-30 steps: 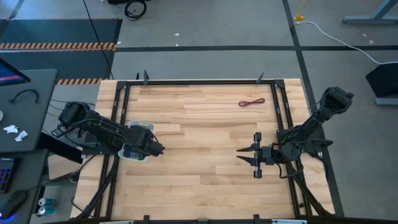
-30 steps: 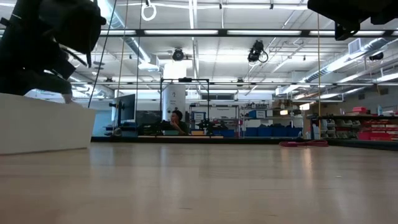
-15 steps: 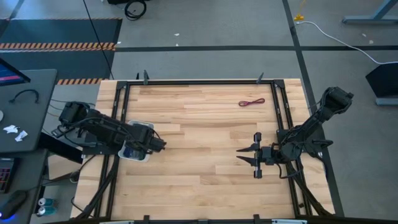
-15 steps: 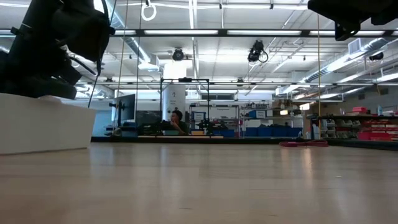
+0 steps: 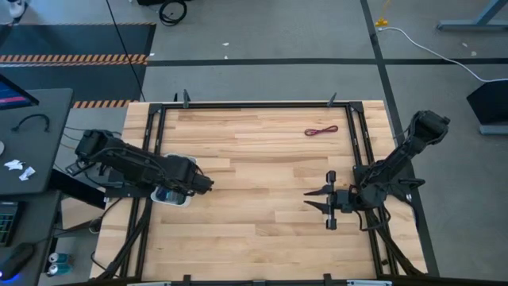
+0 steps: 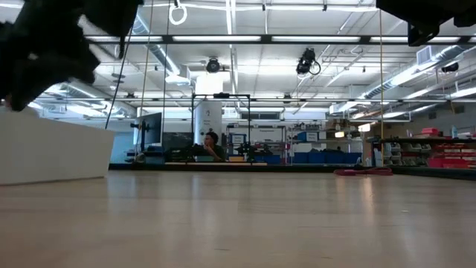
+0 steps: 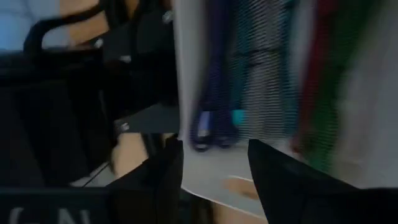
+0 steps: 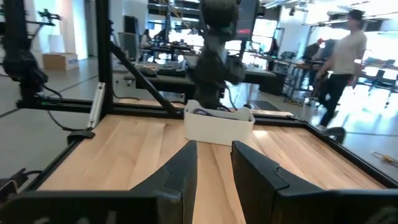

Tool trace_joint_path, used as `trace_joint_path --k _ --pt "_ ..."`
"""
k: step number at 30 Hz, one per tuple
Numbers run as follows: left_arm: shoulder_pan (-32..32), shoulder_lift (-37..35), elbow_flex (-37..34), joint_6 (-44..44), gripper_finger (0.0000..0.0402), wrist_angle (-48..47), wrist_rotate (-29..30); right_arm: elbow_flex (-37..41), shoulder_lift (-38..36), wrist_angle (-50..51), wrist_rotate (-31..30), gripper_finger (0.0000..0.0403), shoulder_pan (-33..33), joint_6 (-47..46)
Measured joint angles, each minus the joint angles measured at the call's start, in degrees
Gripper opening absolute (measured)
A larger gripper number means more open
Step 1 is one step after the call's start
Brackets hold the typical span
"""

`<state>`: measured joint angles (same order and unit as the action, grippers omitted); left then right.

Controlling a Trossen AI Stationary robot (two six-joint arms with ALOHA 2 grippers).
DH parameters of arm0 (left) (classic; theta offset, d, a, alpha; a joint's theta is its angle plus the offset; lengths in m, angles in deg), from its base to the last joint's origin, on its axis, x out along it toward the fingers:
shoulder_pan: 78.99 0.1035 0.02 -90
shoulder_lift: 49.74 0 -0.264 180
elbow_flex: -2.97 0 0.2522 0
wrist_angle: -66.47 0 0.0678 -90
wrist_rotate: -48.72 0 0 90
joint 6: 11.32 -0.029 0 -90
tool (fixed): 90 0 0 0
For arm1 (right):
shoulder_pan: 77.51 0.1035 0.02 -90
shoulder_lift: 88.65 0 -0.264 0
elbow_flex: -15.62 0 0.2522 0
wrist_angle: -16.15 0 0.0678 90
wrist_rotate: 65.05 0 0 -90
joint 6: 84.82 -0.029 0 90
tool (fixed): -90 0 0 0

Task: Pick and place USB-C Cables
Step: Put the pink charger cable into the white bin

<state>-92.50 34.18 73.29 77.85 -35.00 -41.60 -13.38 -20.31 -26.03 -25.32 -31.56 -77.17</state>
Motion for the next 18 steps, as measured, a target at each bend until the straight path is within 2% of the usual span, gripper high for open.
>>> trace_joint_path --k 2,5,7,9,11,13,14,15,18 --pt "-1.38 0.00 3.96 0.63 0.0191 0.27 3.22 0.00 -0.32 0.02 -2.47 0.0105 1.09 0.88" --pt "-4.03 0.00 9.61 0.89 0.0191 3.31 11.85 0.00 -1.88 0.04 -7.38 0.0105 4.00 3.28" --pt "-5.99 0.00 12.35 -1.05 0.0188 8.57 20.68 0.01 -4.01 0.04 -12.81 0.0105 6.42 4.90" --pt "-8.22 0.00 13.24 -6.10 0.0183 16.77 31.89 -0.09 -6.76 0.02 -19.58 0.0105 9.16 7.87" --pt "-10.02 0.08 13.04 -14.26 0.0177 27.75 42.32 -1.14 -9.98 0.04 -26.77 0.0105 11.96 12.92" --pt "-11.02 0.36 11.79 -25.55 0.0172 40.95 49.44 -2.94 -13.13 -0.17 -34.85 0.0105 14.41 19.96" --pt "-11.30 0.50 10.88 -31.53 0.0171 47.78 51.36 -3.97 -14.59 -0.35 -38.48 0.0105 15.35 23.59" --pt "-11.39 0.68 9.73 -37.61 0.0169 54.70 52.60 -4.91 -15.86 -1.06 -39.51 0.0105 15.98 27.40" --pt "-11.00 1.88 6.09 -54.85 0.0164 76.36 54.01 -6.98 -19.63 -5.43 -39.84 0.0105 17.45 36.34"
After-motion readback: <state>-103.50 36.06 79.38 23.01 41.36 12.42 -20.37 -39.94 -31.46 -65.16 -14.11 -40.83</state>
